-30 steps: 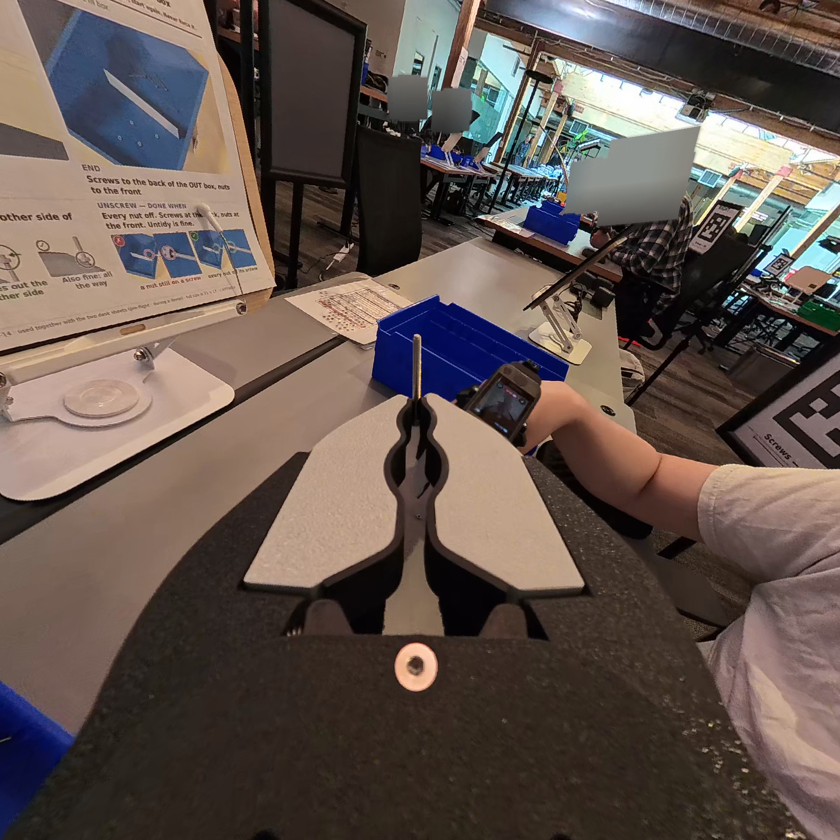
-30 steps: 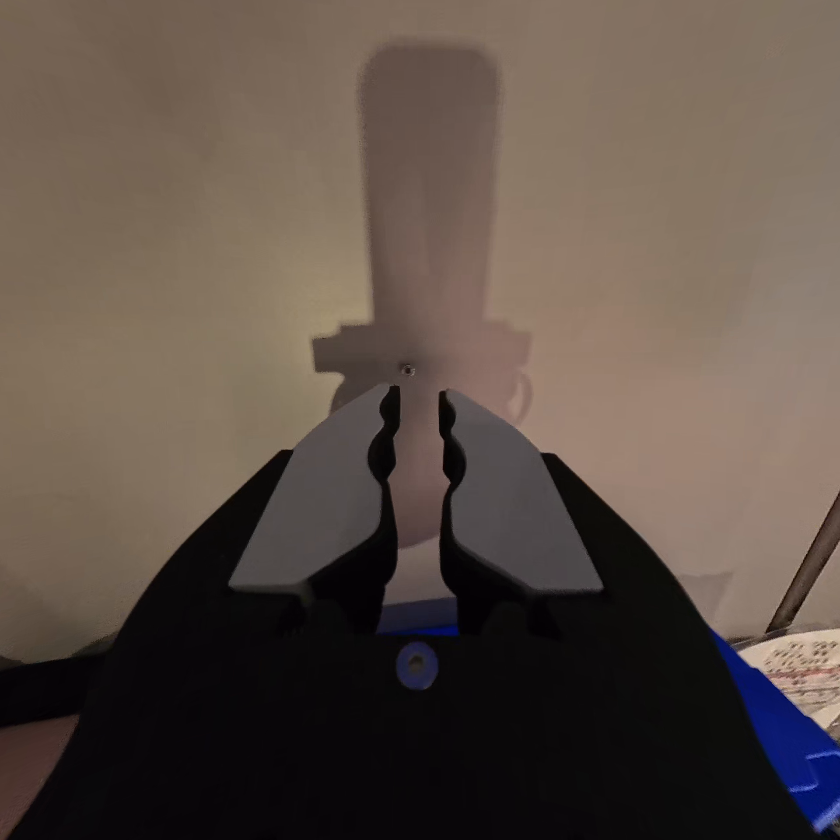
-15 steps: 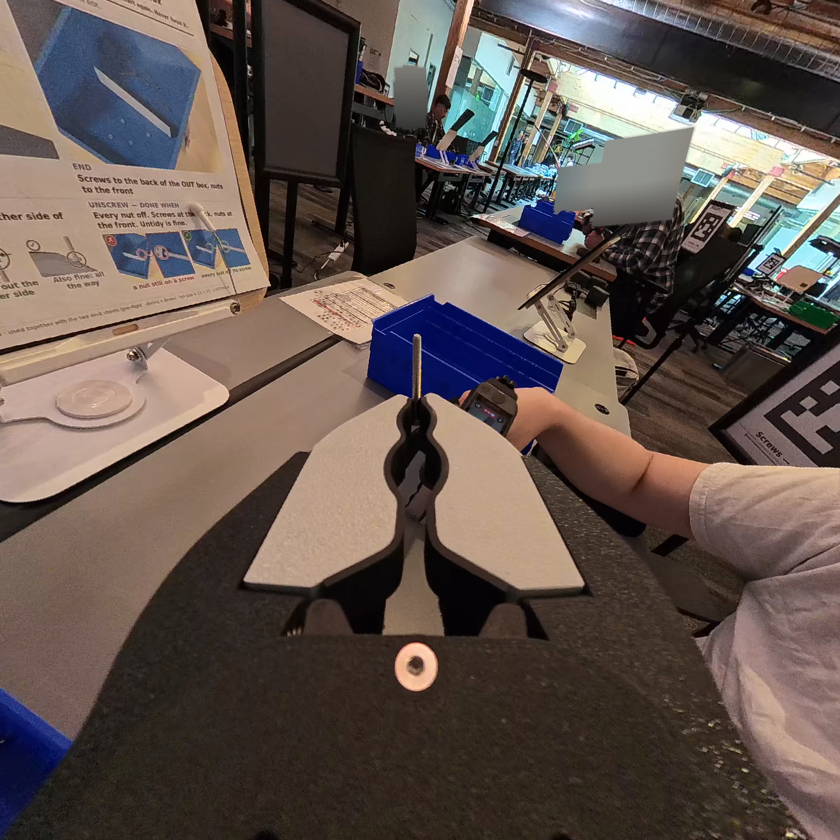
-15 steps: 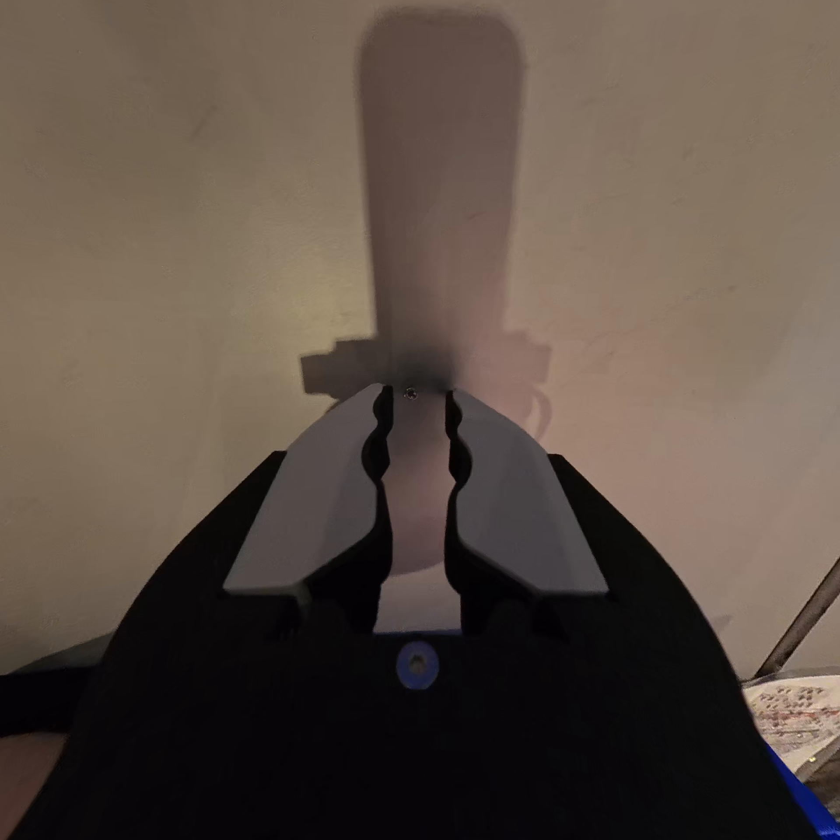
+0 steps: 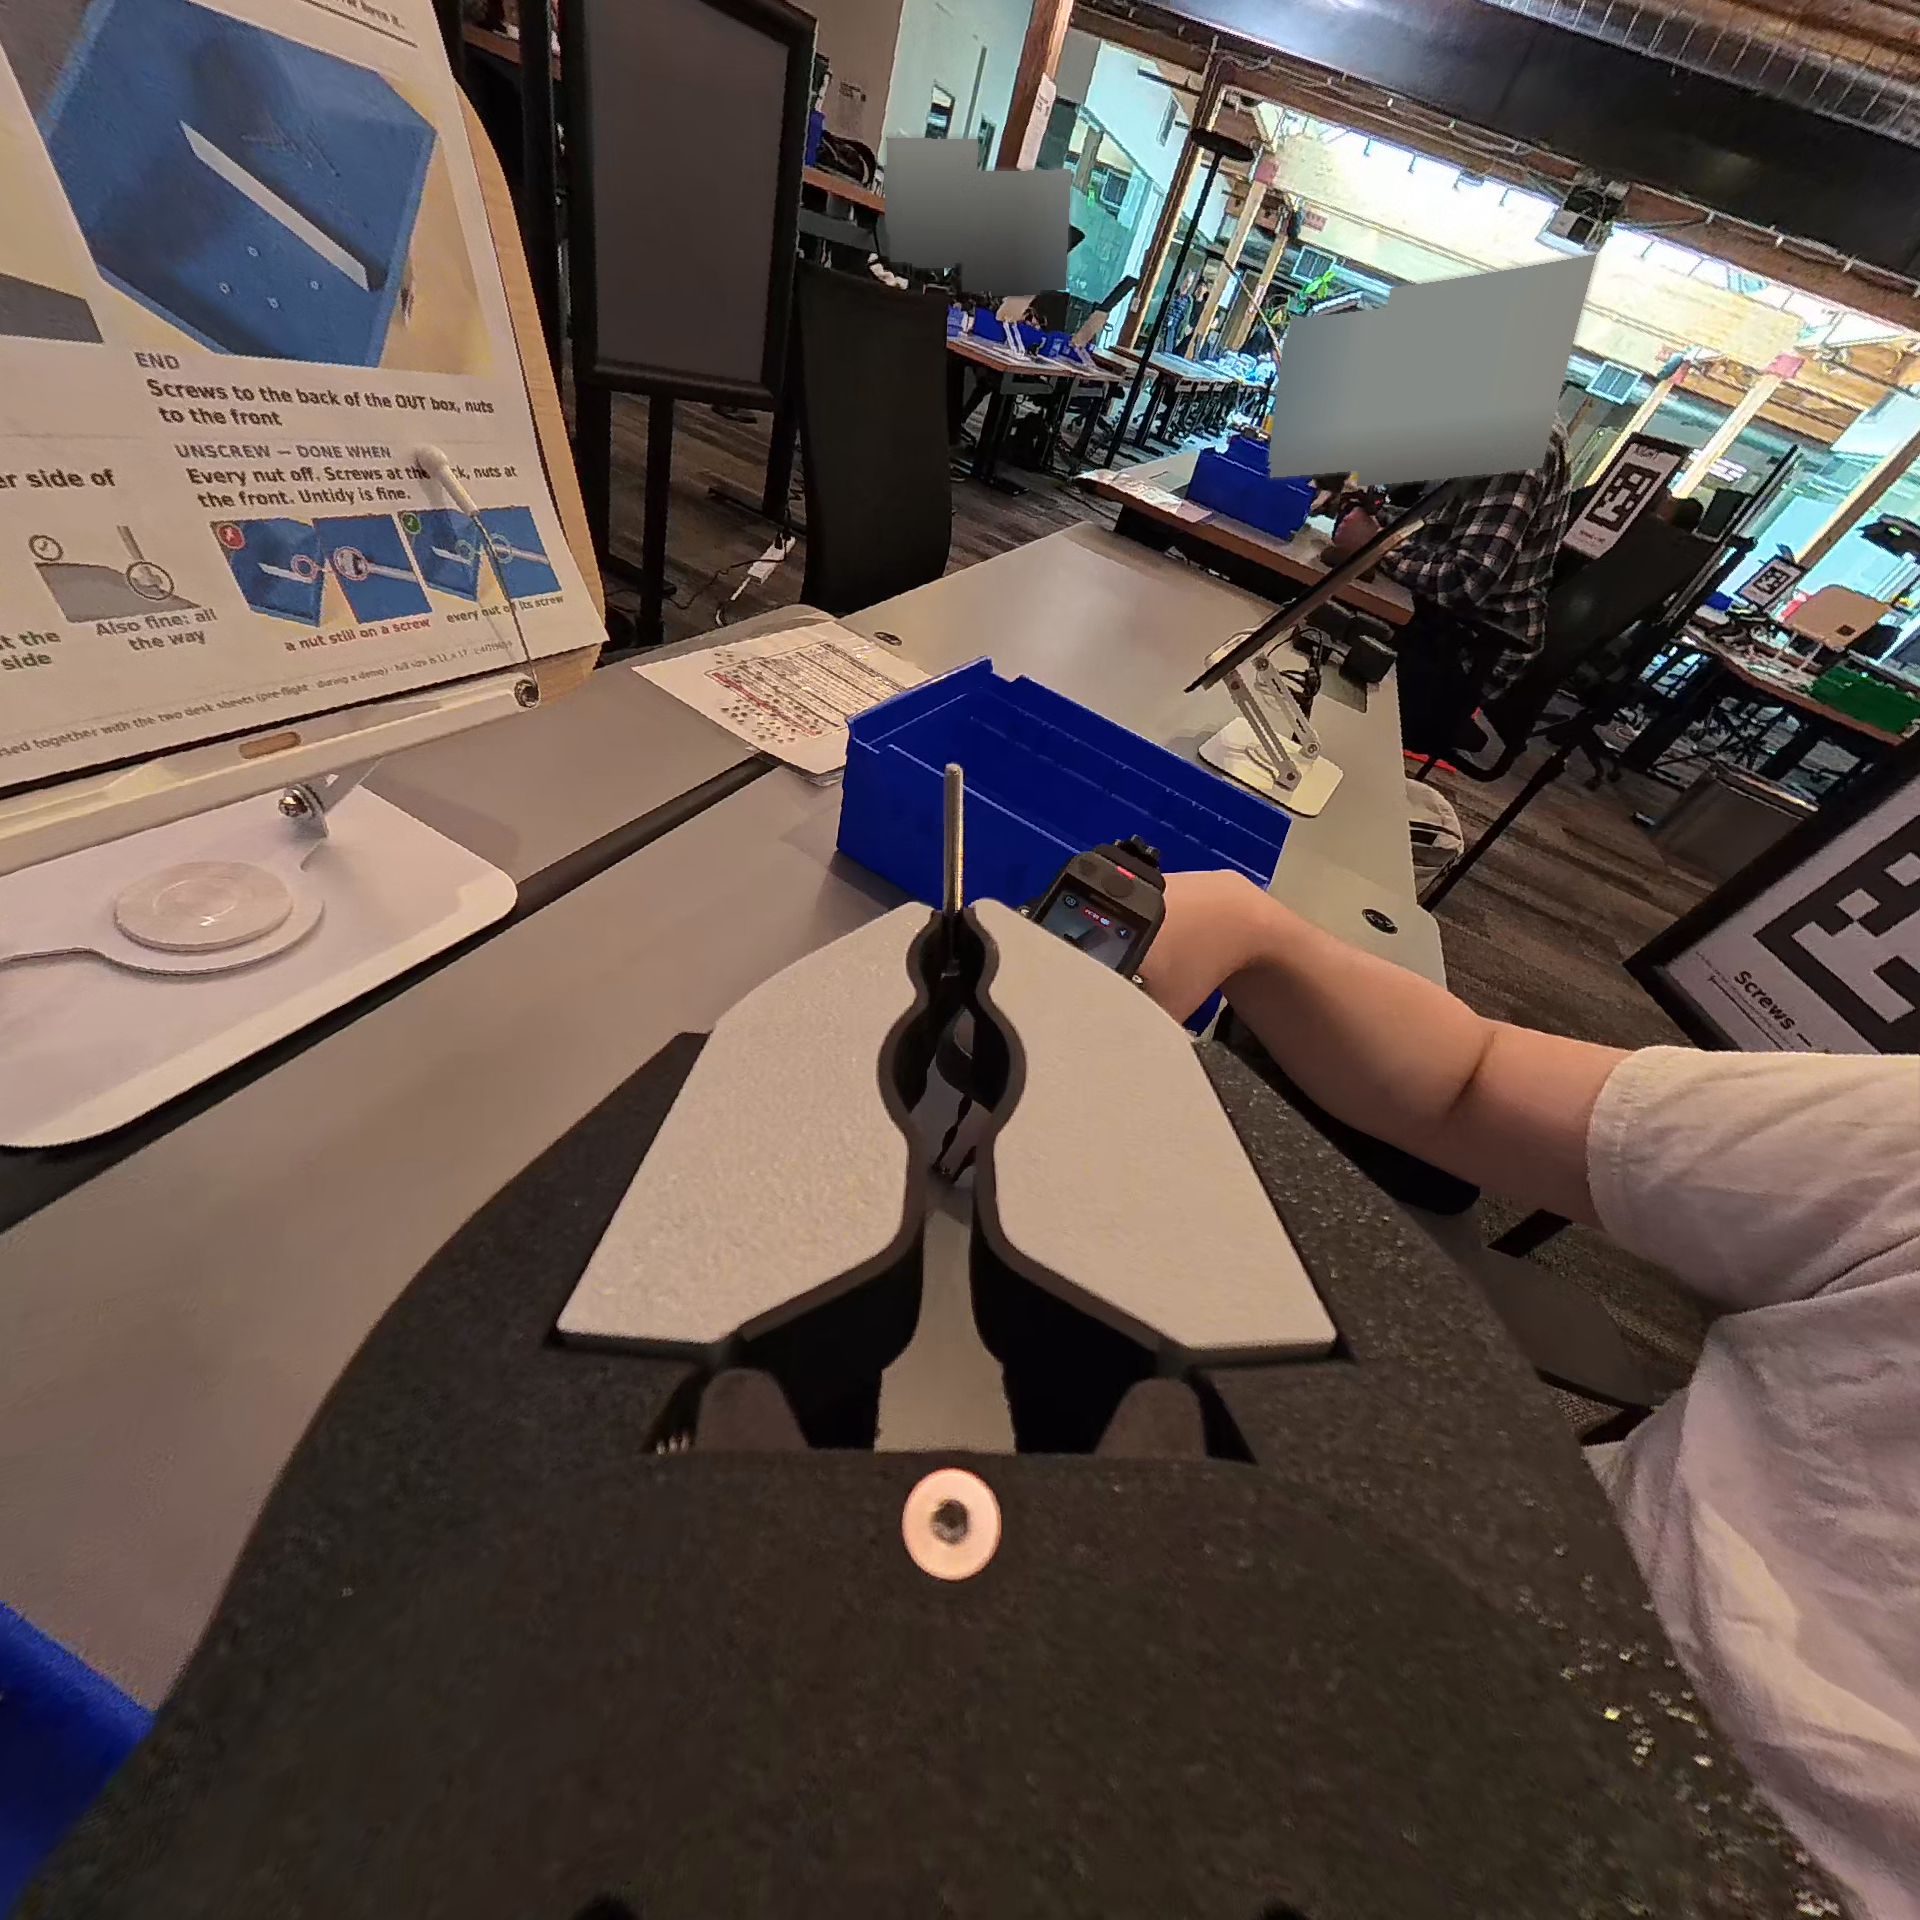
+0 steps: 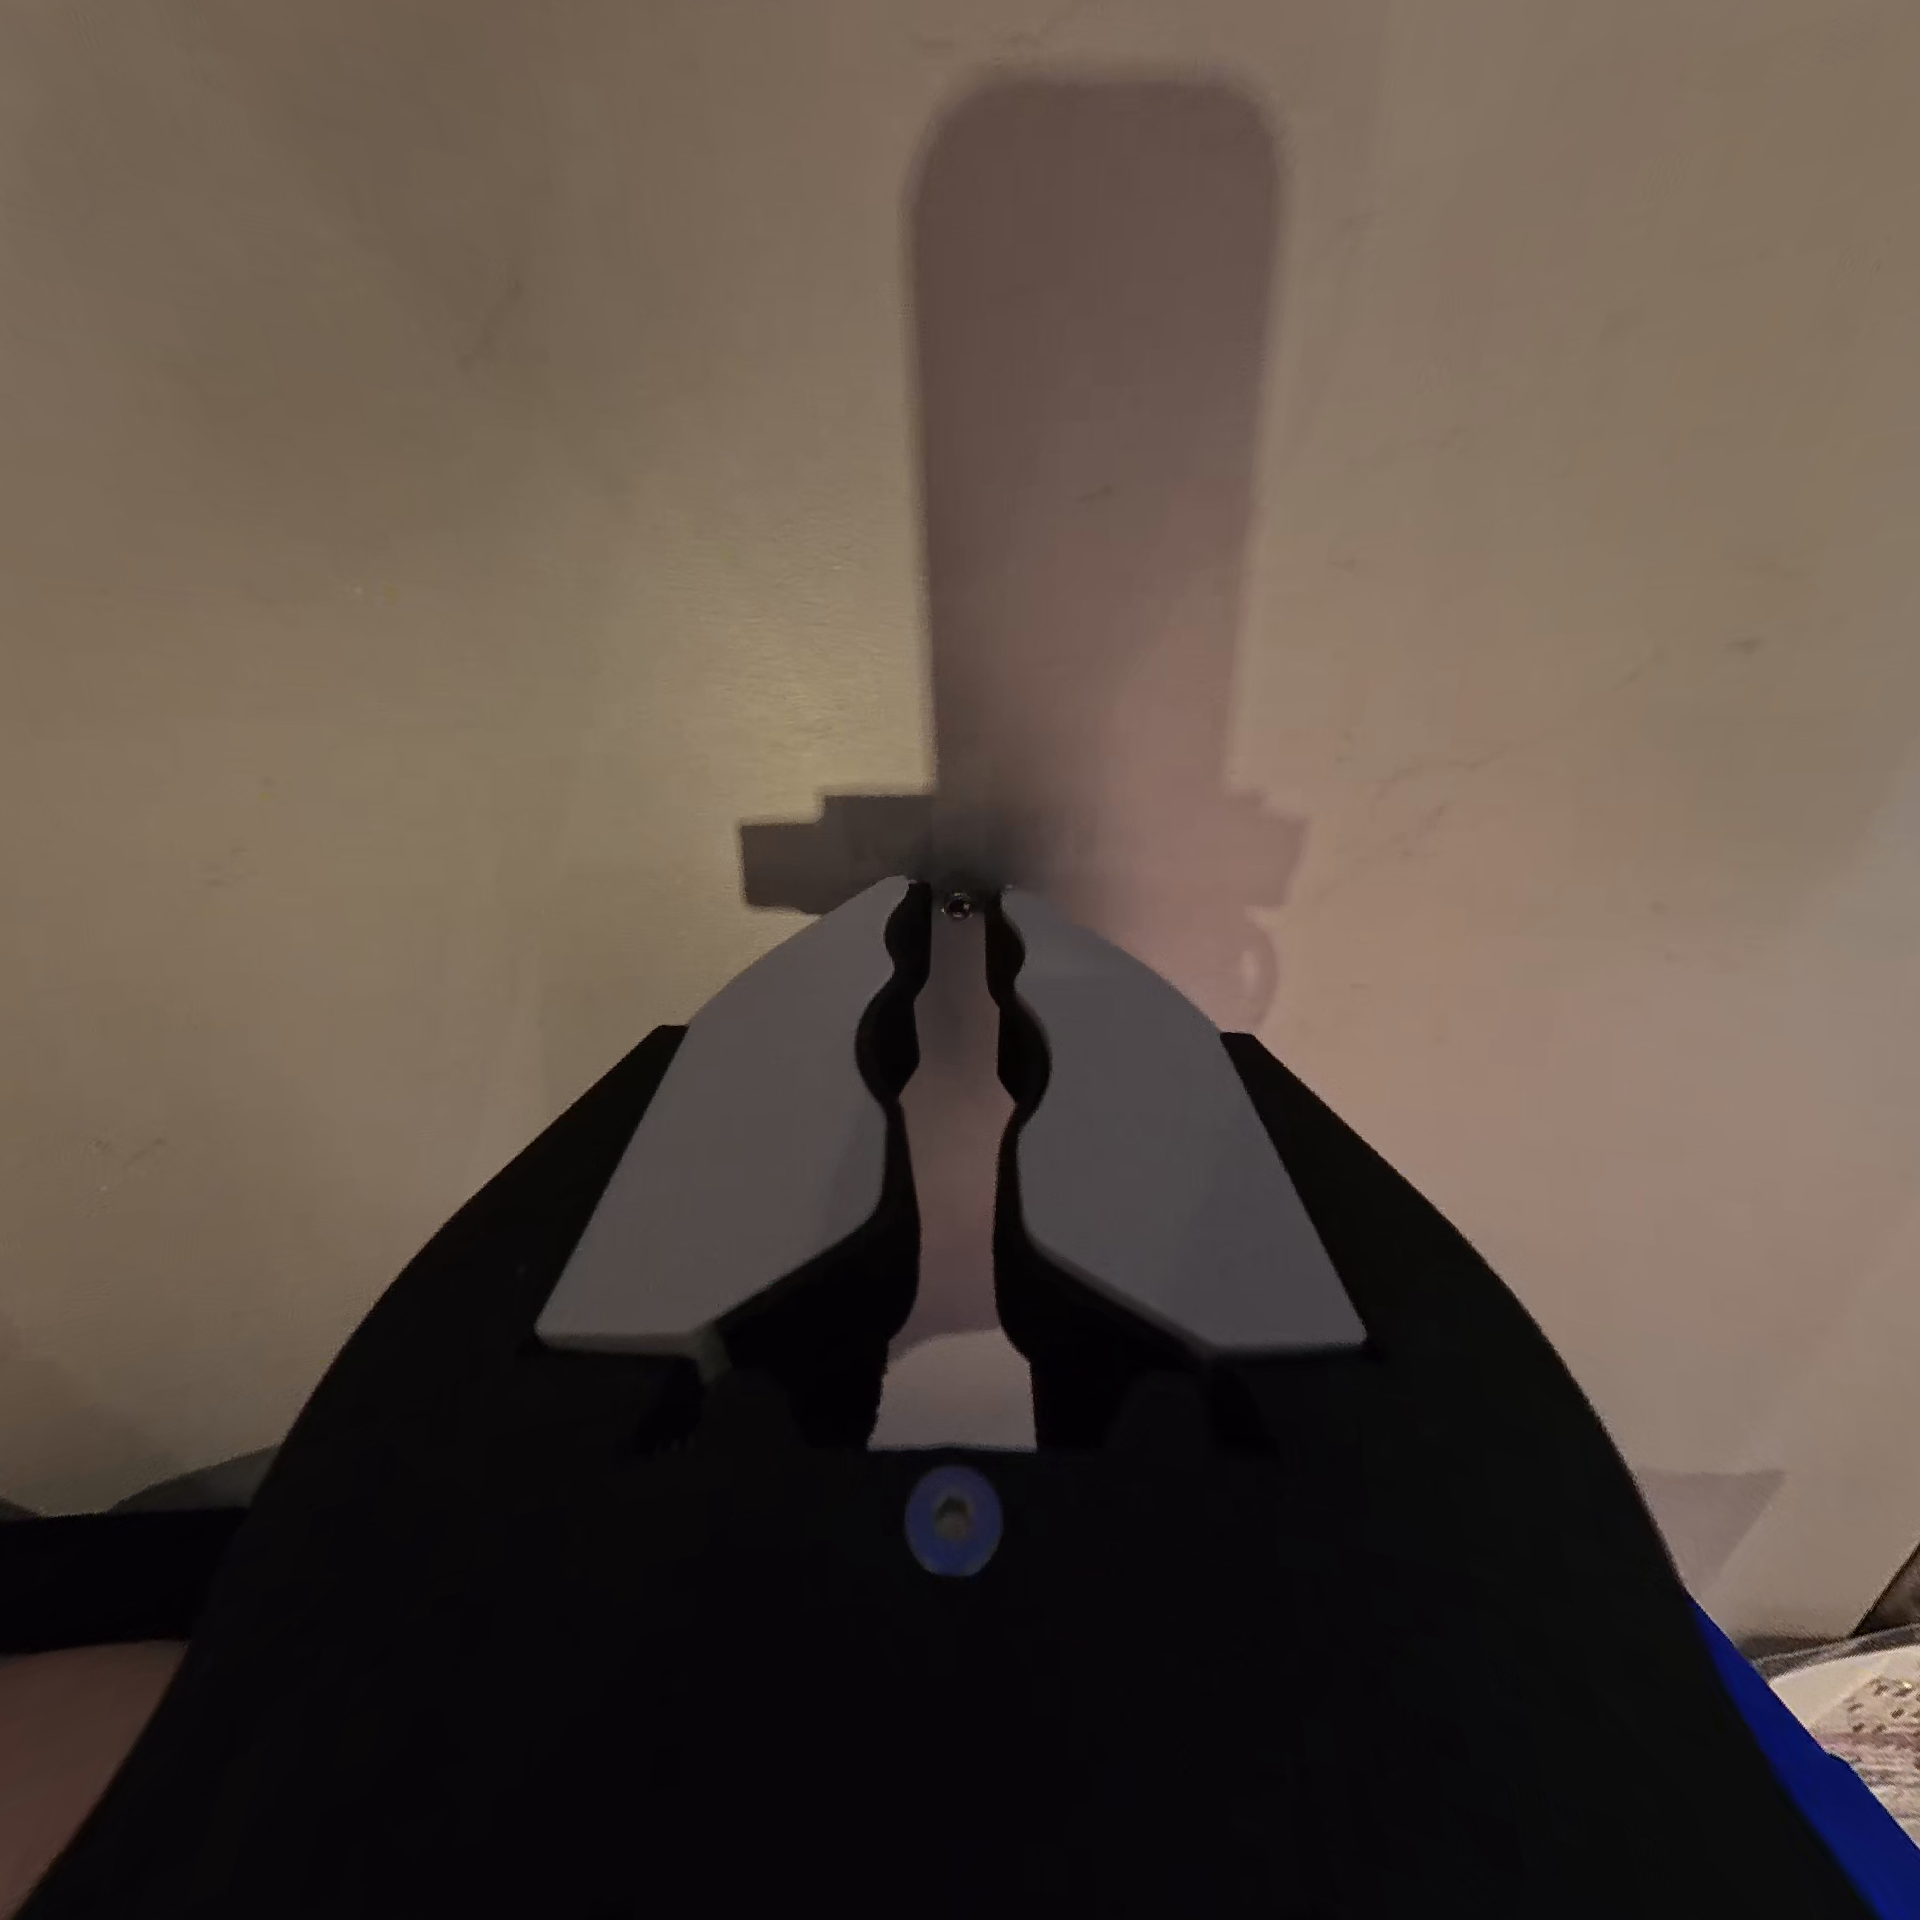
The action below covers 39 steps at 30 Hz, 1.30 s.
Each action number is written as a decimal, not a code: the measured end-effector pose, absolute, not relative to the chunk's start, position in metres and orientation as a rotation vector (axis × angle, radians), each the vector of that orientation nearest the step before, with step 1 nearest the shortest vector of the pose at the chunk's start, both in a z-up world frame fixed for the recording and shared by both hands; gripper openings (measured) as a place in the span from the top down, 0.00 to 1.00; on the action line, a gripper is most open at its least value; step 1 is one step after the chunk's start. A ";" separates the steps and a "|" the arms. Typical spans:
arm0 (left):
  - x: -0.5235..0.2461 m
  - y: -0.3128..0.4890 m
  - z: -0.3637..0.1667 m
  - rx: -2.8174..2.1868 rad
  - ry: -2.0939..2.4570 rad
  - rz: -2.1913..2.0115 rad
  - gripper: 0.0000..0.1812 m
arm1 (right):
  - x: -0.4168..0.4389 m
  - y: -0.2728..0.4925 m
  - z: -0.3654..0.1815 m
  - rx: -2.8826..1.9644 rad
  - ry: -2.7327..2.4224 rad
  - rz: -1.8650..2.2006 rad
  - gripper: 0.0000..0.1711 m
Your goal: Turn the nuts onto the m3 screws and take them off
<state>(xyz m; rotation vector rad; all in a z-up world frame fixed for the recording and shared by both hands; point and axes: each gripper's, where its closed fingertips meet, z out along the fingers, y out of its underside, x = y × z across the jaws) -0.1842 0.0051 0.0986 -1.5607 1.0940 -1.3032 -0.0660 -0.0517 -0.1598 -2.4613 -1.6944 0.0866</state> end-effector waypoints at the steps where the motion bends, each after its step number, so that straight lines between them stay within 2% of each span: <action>1: -0.184 0.005 0.098 -1.563 1.095 -1.304 0.99 | -0.066 -0.051 -0.160 -2.460 -1.696 0.086 0.95; 30: -0.183 0.004 0.098 -1.562 1.094 -1.298 0.99 | -0.056 -0.045 -0.158 -2.454 -1.690 0.008 0.97; 35: -0.182 0.004 0.096 -1.568 1.102 -1.294 0.99 | -0.060 -0.042 -0.142 -2.379 -1.664 0.036 0.97; 39: -0.179 0.004 0.092 -1.580 1.108 -1.295 0.99 | -0.084 -0.053 -0.107 -2.125 -1.724 0.205 0.97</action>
